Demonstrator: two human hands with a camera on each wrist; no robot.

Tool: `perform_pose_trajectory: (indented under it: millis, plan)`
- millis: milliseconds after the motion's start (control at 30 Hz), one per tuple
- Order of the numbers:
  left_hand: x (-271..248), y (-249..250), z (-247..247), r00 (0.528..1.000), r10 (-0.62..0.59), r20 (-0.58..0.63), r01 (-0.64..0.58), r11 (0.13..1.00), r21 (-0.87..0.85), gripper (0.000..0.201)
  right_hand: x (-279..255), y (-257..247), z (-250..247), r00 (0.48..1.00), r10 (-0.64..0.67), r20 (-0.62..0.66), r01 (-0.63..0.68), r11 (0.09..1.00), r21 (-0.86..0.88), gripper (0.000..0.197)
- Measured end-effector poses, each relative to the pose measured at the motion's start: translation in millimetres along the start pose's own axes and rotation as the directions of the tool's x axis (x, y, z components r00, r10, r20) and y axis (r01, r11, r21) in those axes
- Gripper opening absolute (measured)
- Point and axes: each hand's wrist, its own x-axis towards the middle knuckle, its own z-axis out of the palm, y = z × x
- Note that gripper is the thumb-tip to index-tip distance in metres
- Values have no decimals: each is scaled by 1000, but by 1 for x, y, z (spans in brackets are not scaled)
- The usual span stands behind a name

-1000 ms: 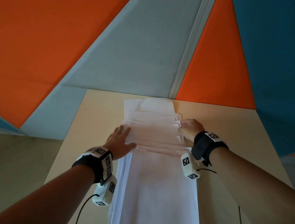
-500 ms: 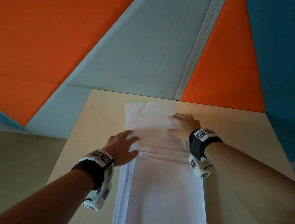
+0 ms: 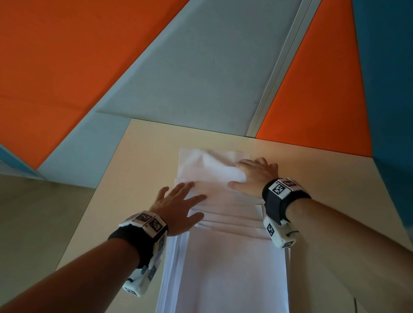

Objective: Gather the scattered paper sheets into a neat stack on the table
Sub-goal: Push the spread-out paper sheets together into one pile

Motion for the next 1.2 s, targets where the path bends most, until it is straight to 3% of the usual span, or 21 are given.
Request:
perform_pose_trajectory:
  millis: [200,367,467,600,800,967,1200]
  plan:
    - [-6,9,2,1000,-21,5,21,1000,2,74,-1,0,-12,998,-19,-62,18,1000,-13,86]
    - [-14,9,6,997,-47,60,45,999,31,105,-3,-12,1,993,-70,92,69,998,12,88]
    - [-20,9,8,995,-44,93,40,998,37,114,-6,-13,10,994,-65,84,63,998,30,85]
    - [-24,7,13,997,-51,66,48,998,46,120,-14,-13,10,996,-78,35,79,997,-21,73]
    - [-29,13,12,995,-75,68,72,997,35,113,-31,-9,9,991,-113,78,113,994,4,82]
    - [-58,26,21,999,28,39,-30,999,39,112,-98,-15,31,965,-235,116,225,970,87,108]
    - [-120,52,63,982,191,15,-191,975,116,102,-216,-21,75,942,-303,146,300,953,45,105]
